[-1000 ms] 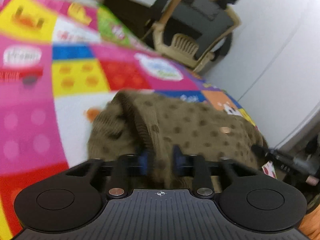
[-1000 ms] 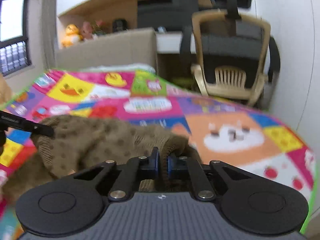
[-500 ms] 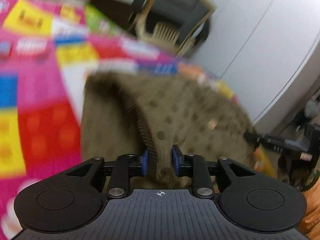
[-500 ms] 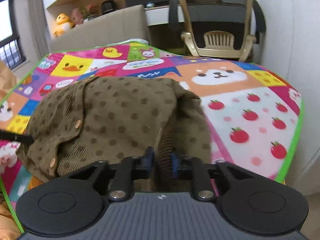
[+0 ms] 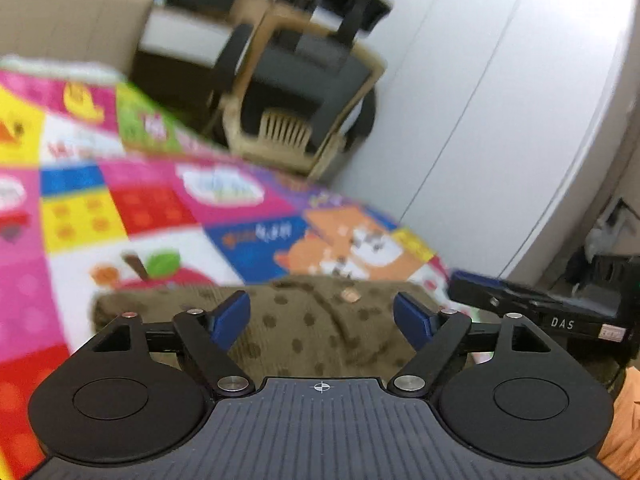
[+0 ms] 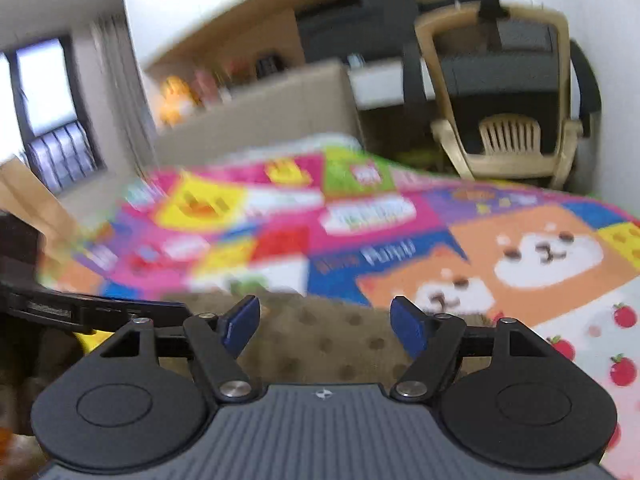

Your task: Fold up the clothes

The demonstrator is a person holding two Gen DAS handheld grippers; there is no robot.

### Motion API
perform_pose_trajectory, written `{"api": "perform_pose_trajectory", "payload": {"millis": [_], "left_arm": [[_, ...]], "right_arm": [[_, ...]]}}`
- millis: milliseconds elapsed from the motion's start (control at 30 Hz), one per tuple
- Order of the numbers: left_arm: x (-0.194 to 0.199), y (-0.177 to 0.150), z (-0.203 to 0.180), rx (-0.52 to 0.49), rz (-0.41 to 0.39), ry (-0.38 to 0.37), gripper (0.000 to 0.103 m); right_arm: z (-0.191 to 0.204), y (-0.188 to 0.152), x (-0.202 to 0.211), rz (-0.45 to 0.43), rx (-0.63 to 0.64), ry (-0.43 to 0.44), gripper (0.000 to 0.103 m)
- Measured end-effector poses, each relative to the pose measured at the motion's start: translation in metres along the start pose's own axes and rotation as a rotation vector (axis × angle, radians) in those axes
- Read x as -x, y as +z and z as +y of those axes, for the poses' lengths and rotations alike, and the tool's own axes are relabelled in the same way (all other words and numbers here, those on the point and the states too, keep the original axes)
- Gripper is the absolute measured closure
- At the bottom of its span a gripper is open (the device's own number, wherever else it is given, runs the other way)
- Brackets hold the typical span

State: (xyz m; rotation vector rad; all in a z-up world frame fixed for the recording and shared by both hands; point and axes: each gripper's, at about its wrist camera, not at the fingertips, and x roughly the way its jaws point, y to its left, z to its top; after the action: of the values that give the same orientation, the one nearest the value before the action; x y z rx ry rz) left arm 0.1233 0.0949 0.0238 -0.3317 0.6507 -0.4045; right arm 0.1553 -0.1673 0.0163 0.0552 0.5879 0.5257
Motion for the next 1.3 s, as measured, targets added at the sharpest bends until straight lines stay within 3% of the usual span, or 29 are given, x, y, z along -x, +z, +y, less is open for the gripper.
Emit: {"api": "perform_pose_trajectory", "payload": {"millis": [67,133,233,367,467,533,600,667,800,900,1000,1133,1300], "left_arm": [[-0.013,-0.008,0.013,0.034,0.036,0.019,0.020],[-0.014,-0.014,0.027,0.060,0.049,0.000,0.021],[-0.009,-0.020,0.038,0.075,0.057,-0.024,0.019],[-0.009,-0.021,0.038,0.065,0.068,-0.042,0.014],[-0.011,-0.022,0.037,0.057,0.069,-0.044,0.013],[-0.011,-0.024,0.037,0.053,0.068,-0.044,0.013],[-0.010,-0.024,0.037,0.048,0.069,-0.043,0.013],[-0.009,-0.024,0.037,0.042,0.071,-0.040,0.013],[-0.010,-0.025,0.037,0.036,0.077,-0.035,0.013],[-0.011,-0.025,0.036,0.032,0.081,-0.025,0.011],[-0.012,-0.025,0.036,0.030,0.081,-0.026,0.010],[-0.013,-0.025,0.034,0.023,0.082,-0.020,0.010],[-0.013,-0.024,0.032,0.022,0.088,-0.010,0.009]], "right_arm": [[-0.006,-0.007,-0.021,0.060,0.019,-0.076,0.034],[-0.007,-0.004,-0.021,0.065,0.023,-0.076,0.034],[0.017,0.010,-0.006,0.005,0.151,-0.091,0.043],[0.056,0.033,-0.007,-0.041,0.330,-0.054,0.045],[0.074,0.039,-0.043,0.036,0.386,-0.059,0.045],[0.070,0.033,-0.068,0.095,0.432,-0.107,0.045],[0.060,0.025,-0.089,0.135,0.466,-0.161,0.034],[0.045,0.028,-0.087,0.129,0.390,-0.142,0.033],[0.051,0.026,-0.058,0.052,0.408,-0.199,0.034],[0.042,0.025,-0.029,0.008,0.357,-0.191,0.034],[0.019,0.016,-0.016,0.031,0.290,-0.213,0.034],[-0.018,-0.007,-0.023,0.098,0.137,-0.193,0.025],[-0.013,-0.012,-0.003,0.046,0.118,-0.149,0.024]]}}
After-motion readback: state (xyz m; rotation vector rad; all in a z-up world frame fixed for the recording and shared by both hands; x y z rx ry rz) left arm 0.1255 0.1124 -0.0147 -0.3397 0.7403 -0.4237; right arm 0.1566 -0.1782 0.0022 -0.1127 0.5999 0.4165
